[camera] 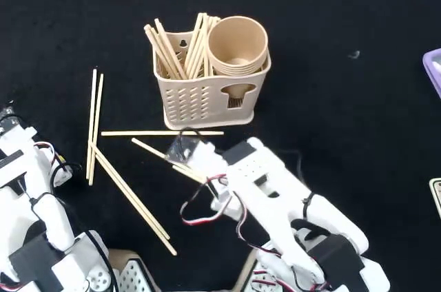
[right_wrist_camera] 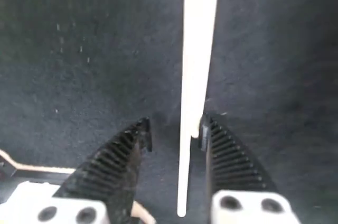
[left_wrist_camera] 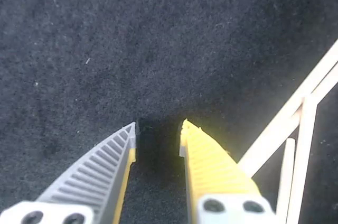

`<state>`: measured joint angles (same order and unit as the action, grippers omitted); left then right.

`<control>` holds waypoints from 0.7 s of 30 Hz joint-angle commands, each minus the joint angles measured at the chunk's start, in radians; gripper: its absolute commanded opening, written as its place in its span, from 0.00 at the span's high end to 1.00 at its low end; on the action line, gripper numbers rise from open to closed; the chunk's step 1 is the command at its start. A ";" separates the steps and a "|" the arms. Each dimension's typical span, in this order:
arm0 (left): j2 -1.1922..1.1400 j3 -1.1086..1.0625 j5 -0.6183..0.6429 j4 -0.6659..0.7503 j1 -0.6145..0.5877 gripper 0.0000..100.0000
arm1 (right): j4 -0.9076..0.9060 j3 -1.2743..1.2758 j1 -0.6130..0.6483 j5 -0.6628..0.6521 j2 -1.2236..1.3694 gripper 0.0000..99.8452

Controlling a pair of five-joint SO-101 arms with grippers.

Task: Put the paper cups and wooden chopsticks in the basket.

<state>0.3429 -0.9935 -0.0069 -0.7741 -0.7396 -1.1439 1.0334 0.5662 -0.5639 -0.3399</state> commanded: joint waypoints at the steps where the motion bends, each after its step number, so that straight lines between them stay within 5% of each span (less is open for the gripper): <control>1: 0.009 0.050 0.008 0.003 -0.015 0.86 | 0.020 0.047 0.002 -0.055 0.001 0.85; 8: 0.009 0.050 0.008 0.003 -0.015 0.86 | 0.028 0.054 -0.032 -0.092 0.001 0.86; 14: 0.009 0.050 0.008 0.003 -0.016 0.86 | 0.049 0.061 -0.035 -0.094 0.002 0.99; 21: 0.009 0.050 0.008 0.003 -0.016 0.86 | 0.044 0.054 -0.083 -0.103 0.001 0.83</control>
<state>0.3429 -0.9935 -0.0069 -0.7741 -0.7411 -1.1024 1.0932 0.5186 -0.6483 -0.3506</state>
